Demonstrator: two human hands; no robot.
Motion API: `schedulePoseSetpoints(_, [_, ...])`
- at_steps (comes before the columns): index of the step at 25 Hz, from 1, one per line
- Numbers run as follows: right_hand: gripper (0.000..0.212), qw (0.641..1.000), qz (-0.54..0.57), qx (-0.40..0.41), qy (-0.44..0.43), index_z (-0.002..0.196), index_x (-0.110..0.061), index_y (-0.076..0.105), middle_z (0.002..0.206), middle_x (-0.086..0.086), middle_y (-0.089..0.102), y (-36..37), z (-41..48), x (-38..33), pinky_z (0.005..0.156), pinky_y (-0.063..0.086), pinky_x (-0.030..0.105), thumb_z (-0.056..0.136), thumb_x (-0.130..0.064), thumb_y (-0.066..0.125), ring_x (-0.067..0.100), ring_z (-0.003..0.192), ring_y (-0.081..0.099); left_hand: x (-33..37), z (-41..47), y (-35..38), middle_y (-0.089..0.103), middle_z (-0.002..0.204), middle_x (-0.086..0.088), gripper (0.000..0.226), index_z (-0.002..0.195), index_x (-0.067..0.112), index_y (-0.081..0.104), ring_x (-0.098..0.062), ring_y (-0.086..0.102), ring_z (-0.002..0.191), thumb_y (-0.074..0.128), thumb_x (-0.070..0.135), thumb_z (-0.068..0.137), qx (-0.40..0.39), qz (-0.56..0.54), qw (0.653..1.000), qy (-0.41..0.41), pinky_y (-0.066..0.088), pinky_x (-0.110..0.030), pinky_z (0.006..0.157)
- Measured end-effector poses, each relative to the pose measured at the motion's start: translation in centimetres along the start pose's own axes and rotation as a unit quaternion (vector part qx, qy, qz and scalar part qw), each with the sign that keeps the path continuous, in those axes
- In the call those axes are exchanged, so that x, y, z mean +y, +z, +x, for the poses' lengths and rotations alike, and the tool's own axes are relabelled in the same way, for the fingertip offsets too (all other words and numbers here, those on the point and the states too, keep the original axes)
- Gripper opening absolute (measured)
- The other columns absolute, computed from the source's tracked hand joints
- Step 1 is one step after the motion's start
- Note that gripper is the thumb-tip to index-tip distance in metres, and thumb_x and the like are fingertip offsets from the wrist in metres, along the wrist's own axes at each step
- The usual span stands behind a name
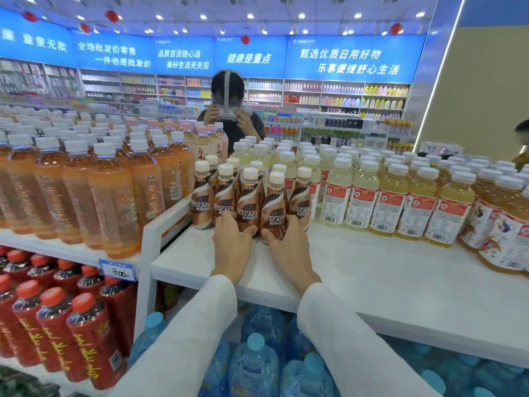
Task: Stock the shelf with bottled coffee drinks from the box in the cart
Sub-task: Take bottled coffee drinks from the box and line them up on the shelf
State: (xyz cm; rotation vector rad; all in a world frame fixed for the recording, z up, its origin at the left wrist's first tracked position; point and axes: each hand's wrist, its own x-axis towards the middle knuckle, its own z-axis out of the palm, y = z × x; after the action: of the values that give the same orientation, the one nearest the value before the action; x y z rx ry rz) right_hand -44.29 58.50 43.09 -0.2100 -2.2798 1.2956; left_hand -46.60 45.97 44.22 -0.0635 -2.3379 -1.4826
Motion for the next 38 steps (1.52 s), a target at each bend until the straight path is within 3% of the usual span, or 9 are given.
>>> schedulePoseSetpoints(16, [0.05, 1.0, -0.026, 0.012, 0.0, 0.134, -0.021, 0.046, 0.134, 0.001, 0.059, 0.7, 0.4, 0.3, 0.097, 0.039, 0.029, 0.093, -0.034, 0.07, 0.023, 0.123, 0.056, -0.3, 0.3, 0.2, 0.06, 0.125, -0.006, 0.042, 0.123, 0.016, 0.056, -0.026, 0.058, 0.115, 0.078, 0.024, 0.088, 0.009, -0.016, 1.0, 0.008, 0.047, -0.049, 0.104])
schedulePoseSetpoints(26, [0.052, 0.999, -0.042, 0.015, -0.006, 0.138, -0.021, 0.046, 0.138, 0.002, 0.057, 0.8, 0.5, 0.2, 0.105, 0.042, 0.036, 0.094, -0.035, 0.069, 0.024, 0.127, 0.054, -0.8, 0.7, 0.4, 0.06, 0.126, -0.007, 0.048, 0.127, 0.014, 0.055, -0.026, 0.058, 0.116, 0.079, 0.027, 0.088, 0.014, -0.004, 1.0, 0.019, 0.047, -0.05, 0.104])
schedulePoseSetpoints(30, [0.072, 0.999, -0.032, -0.022, 0.023, 0.151, -0.016, 0.037, 0.152, 0.003, 0.049, -0.1, -0.2, -0.4, 0.116, 0.039, 0.045, 0.092, -0.037, 0.071, 0.024, 0.139, 0.046, -0.9, 0.5, 0.1, 0.062, 0.123, -0.005, 0.05, 0.126, 0.015, 0.055, -0.026, 0.058, 0.116, 0.079, 0.034, 0.086, 0.013, 0.003, 1.0, 0.0, 0.048, -0.048, 0.103])
schedulePoseSetpoints(33, [0.064, 0.998, -0.042, -0.045, 0.015, 0.15, -0.017, 0.04, 0.152, 0.001, 0.048, -2.0, -2.3, -0.3, 0.115, 0.04, 0.043, 0.094, -0.033, 0.069, 0.025, 0.139, 0.047, -1.3, -0.7, -0.9, 0.062, 0.115, 0.004, 0.047, 0.119, 0.019, 0.056, -0.023, 0.06, 0.111, 0.078, 0.044, 0.085, -0.007, -0.006, 1.0, -0.005, 0.05, -0.042, 0.099])
schedulePoseSetpoints(38, [0.06, 0.985, -0.118, -0.123, -0.024, 0.153, -0.019, 0.039, 0.156, -0.001, 0.043, -5.7, -7.7, 0.2, 0.118, 0.036, 0.038, 0.098, -0.028, 0.062, 0.018, 0.139, 0.046, -2.0, -5.8, -3.3, 0.065, 0.128, 0.001, 0.049, 0.132, 0.019, 0.058, -0.017, 0.059, 0.115, 0.071, 0.043, 0.092, -0.003, 0.049, 0.999, -0.014, 0.048, -0.035, 0.103])
